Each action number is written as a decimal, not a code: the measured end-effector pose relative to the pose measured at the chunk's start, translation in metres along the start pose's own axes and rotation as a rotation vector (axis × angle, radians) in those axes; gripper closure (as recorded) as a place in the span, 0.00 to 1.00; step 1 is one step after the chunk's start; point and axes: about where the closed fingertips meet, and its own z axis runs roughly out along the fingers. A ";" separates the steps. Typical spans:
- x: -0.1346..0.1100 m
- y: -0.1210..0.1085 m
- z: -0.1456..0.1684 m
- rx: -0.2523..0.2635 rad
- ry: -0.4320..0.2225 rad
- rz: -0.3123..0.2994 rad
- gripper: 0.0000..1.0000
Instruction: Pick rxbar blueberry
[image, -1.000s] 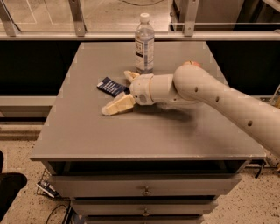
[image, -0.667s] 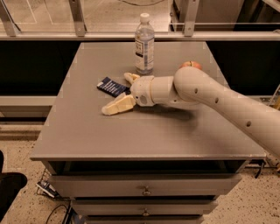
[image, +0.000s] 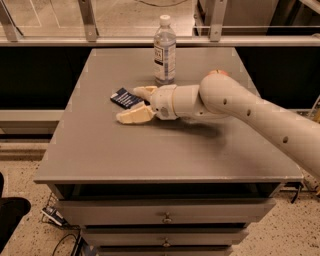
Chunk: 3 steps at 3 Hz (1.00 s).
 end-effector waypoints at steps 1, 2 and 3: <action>-0.004 0.000 -0.001 0.000 0.000 0.000 0.87; -0.005 0.000 -0.002 0.000 0.000 0.000 1.00; -0.005 0.000 -0.001 -0.001 0.000 0.000 1.00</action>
Offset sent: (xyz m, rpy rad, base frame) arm 0.0000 0.0001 0.0037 0.0000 0.0000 0.0001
